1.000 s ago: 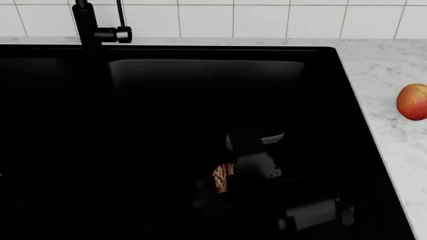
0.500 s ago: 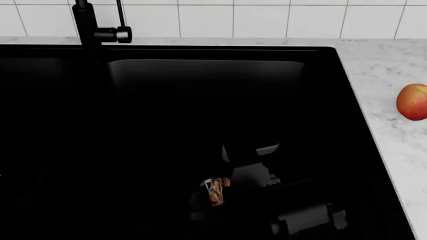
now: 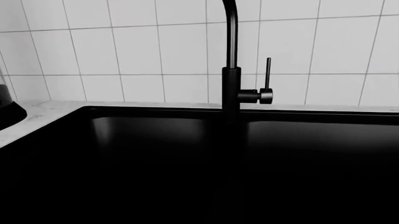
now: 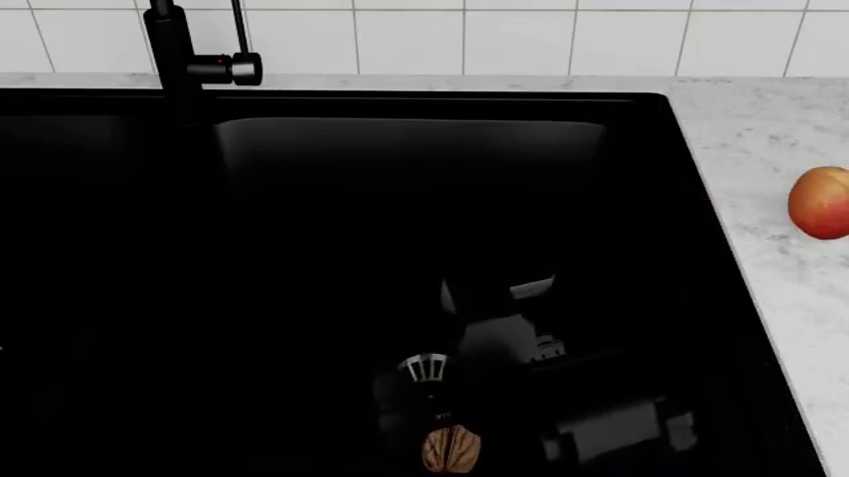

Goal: Pick the walnut from the counter and place it in the sink

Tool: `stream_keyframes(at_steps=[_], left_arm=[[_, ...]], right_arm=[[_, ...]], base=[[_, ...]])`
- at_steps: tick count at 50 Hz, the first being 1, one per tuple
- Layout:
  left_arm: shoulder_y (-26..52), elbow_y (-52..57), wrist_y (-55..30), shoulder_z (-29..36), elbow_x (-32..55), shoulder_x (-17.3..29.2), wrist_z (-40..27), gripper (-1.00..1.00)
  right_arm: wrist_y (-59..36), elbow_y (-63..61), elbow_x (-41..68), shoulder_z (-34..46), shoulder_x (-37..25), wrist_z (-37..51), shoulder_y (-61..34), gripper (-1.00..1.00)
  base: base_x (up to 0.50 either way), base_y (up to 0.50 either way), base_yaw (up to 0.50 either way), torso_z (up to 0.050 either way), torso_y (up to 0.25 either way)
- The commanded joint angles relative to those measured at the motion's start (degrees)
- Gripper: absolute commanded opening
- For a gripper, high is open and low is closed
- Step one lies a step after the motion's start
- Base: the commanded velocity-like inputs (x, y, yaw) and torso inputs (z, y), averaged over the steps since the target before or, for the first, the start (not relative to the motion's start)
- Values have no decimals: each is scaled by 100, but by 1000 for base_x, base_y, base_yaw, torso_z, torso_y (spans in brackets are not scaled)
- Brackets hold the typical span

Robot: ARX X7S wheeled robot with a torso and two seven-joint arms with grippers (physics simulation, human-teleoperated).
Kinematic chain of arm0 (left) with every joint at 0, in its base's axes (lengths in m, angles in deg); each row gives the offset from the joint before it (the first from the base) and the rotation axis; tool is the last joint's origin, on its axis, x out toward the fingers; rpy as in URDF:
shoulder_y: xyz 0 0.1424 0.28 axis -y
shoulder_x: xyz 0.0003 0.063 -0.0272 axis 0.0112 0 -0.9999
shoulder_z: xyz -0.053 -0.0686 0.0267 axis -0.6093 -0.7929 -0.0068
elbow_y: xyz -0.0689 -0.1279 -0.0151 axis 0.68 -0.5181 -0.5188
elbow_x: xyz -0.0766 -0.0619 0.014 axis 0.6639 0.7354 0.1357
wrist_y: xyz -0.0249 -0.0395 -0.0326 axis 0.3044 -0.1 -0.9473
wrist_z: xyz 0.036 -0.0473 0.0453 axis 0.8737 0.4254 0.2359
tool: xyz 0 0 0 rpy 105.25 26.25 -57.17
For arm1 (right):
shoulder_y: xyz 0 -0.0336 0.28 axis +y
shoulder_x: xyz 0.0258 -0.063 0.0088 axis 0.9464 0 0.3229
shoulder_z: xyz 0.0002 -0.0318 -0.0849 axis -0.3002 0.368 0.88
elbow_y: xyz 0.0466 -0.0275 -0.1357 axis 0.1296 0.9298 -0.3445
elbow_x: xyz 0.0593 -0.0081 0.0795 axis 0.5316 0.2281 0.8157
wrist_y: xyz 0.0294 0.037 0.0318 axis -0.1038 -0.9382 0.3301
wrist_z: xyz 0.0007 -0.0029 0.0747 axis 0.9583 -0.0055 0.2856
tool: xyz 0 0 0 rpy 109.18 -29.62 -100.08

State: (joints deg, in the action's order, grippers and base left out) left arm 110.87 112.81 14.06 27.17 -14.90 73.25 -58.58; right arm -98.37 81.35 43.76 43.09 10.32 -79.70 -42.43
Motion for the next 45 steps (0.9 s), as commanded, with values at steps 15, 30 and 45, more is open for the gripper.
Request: stream_keyframes(at_steps=[15, 30, 45], left_arm=[[56, -43, 8, 41, 46, 16, -28, 100], [40, -6, 6, 46, 77, 29, -59, 100], [83, -62, 31, 105, 78, 49, -63, 100]], right_arm=[[-390, -1572, 588, -634, -523, 708, -62, 100], [-538, -2456, 952, -988, -823, 1135, 166, 100], [-791, -3541, 1413, -1403, -1213, 1730, 443, 100]], base=[[0, 0, 0, 0, 0], [0, 0, 0, 0, 0], [0, 0, 0, 0, 0]])
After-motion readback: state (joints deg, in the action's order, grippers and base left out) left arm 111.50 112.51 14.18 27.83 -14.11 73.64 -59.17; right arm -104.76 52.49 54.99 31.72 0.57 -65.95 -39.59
